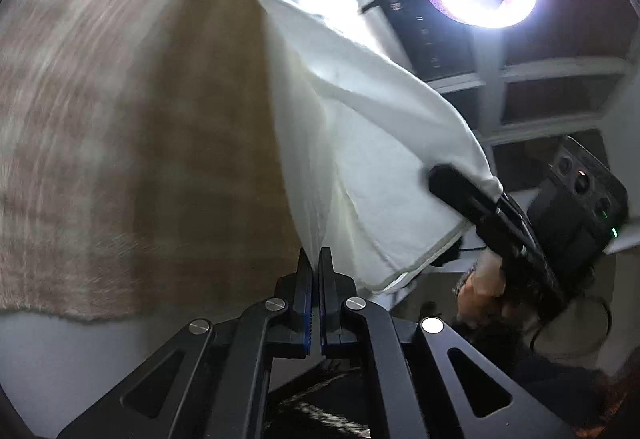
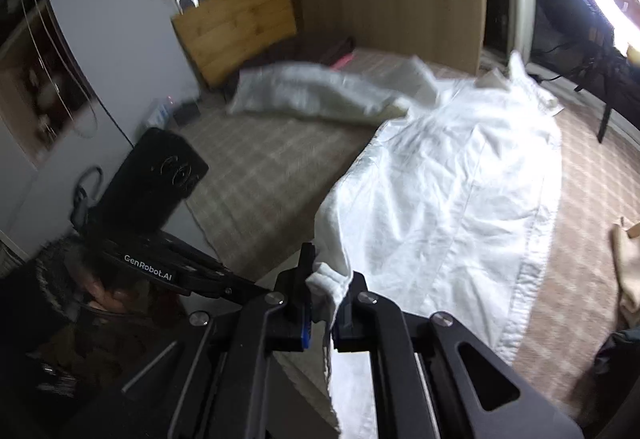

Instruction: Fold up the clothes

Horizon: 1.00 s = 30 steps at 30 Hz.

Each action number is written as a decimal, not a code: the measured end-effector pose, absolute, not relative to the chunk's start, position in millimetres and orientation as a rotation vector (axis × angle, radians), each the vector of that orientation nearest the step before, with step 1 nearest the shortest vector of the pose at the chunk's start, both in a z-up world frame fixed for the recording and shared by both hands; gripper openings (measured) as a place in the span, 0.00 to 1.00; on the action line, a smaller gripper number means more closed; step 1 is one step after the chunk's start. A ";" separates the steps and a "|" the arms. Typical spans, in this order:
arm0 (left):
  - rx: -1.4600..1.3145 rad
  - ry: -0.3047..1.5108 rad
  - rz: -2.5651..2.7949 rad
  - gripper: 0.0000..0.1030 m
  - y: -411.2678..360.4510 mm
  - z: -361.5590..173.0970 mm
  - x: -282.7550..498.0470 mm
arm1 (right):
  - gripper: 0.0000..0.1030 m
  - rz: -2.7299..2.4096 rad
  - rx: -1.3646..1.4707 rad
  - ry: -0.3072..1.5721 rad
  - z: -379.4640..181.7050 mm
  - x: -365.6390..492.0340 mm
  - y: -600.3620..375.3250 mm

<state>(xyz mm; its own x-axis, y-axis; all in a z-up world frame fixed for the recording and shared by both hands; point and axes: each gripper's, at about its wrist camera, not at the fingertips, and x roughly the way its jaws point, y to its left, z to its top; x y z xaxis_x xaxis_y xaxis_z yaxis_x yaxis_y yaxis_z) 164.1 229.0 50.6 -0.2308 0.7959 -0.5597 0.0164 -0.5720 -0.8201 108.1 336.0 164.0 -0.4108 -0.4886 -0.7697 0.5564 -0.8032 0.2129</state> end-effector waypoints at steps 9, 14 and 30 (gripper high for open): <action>-1.551 -0.900 1.846 0.03 225.9 38.1 164.4 | 0.27 -1.965 1.364 -0.064 126.6 119.1 320.5; -1.631 -0.811 1.858 0.02 208.6 46.4 169.7 | 0.30 -2.073 1.297 -0.230 172.0 128.2 392.7; -1.429 -0.377 2.169 0.07 195.6 167.9 -1.1 | 0.30 -2.558 1.194 -0.122 260.4 -16.9 511.9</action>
<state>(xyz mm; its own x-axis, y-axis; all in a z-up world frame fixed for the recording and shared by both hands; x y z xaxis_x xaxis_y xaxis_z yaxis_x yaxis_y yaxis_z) -1.1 195.6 167.9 -0.3149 0.5545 -0.7703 -0.2623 -0.8308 -0.4908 -16.9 511.9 260.4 -0.6022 -0.3172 -0.7326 0.2459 -0.9467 0.2078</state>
